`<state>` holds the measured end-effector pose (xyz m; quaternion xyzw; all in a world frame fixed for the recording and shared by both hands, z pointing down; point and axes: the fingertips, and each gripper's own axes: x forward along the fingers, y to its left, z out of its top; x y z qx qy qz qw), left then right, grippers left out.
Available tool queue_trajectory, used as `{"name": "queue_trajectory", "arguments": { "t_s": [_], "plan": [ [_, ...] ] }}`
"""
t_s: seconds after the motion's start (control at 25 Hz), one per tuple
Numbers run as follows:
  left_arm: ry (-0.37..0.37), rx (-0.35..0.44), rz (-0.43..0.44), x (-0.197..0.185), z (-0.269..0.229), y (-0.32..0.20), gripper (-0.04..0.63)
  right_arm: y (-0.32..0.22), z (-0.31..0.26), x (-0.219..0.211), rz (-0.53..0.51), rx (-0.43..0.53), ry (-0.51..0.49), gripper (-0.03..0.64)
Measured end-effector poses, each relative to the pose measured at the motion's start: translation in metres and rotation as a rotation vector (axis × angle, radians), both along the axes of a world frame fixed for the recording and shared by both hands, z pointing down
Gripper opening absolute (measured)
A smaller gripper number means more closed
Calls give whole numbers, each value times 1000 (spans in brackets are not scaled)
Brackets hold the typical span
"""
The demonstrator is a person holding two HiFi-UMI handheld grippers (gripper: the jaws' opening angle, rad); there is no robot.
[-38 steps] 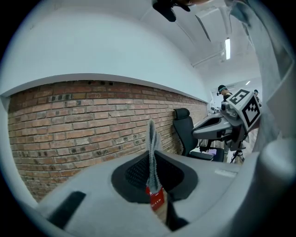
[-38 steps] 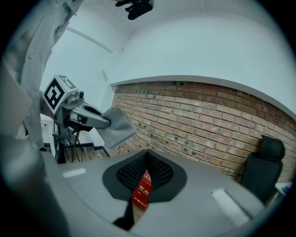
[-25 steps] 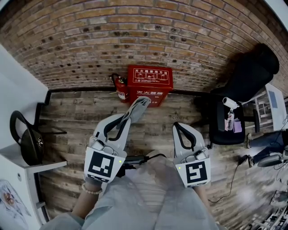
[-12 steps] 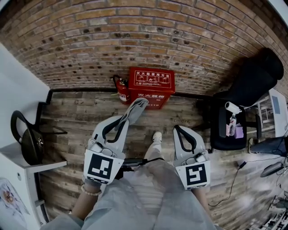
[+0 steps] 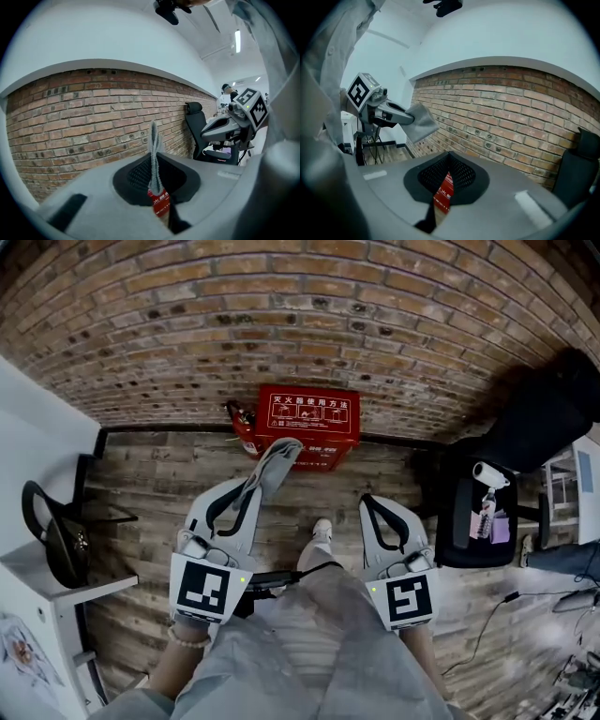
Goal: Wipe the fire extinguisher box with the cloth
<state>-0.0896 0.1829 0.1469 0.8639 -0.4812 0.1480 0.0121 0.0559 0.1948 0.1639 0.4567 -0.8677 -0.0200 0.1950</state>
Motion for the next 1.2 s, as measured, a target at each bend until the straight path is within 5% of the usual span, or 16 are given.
{"name": "queue_trajectory", "arguments": {
  "t_s": [0.6,1.2],
  "plan": [
    [-11,-46,-126,53,9,-112,12,-124,17,55,-123,-55,-15,11],
    [-16,-114,-189,63,30,-138,12,-160,50,65,-188,-114,3,11]
  ]
}}
